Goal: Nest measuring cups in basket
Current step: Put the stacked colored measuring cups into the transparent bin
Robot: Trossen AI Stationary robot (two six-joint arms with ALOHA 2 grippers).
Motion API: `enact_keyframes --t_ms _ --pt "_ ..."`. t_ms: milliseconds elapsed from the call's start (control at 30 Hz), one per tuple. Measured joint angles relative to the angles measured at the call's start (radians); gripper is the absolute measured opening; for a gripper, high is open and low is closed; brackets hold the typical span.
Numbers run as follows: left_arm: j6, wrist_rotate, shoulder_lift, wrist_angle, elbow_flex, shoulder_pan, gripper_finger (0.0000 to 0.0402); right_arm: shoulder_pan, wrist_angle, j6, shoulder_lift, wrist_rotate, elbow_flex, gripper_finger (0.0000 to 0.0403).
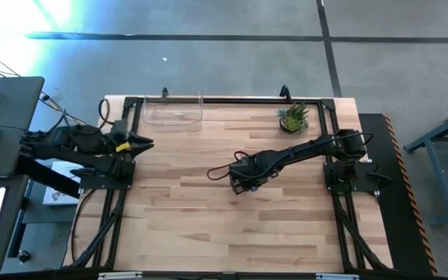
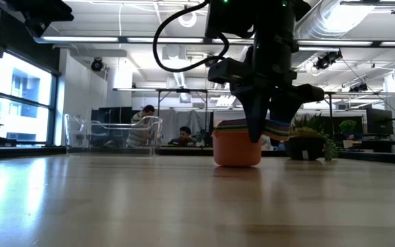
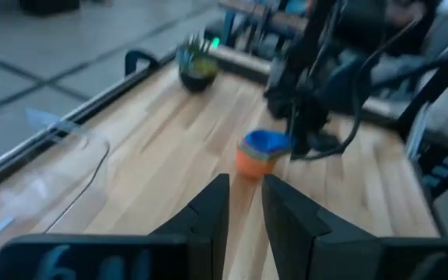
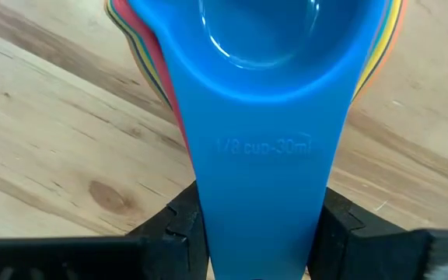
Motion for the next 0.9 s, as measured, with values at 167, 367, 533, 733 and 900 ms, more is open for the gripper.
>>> enact_keyframes --t_ms 167,367,533,733,900 --pt "0.02 -0.002 -0.136 0.15 -0.136 0.0 0.0067 -0.015 0.007 -0.019 0.0 -0.004 0.0 0.0131" --pt "-0.001 -0.001 -0.225 0.176 -0.238 0.0 0.0067 -0.035 0.013 -0.055 0.0 -0.009 0.0 0.0131" --pt "0.004 -0.001 -0.258 0.183 -0.299 0.0 0.0066 -0.06 0.048 -0.112 0.001 -0.012 0.0 0.0131" --pt "0.044 -0.016 -0.29 0.235 -0.366 0.0 0.0065 -0.091 0.091 -0.188 0.001 -0.012 0.0 0.0131" --pt "0.041 -0.02 -0.305 0.239 -0.412 0.0 0.0058 -0.116 0.095 -0.257 0.001 -0.012 0.0 0.0131"
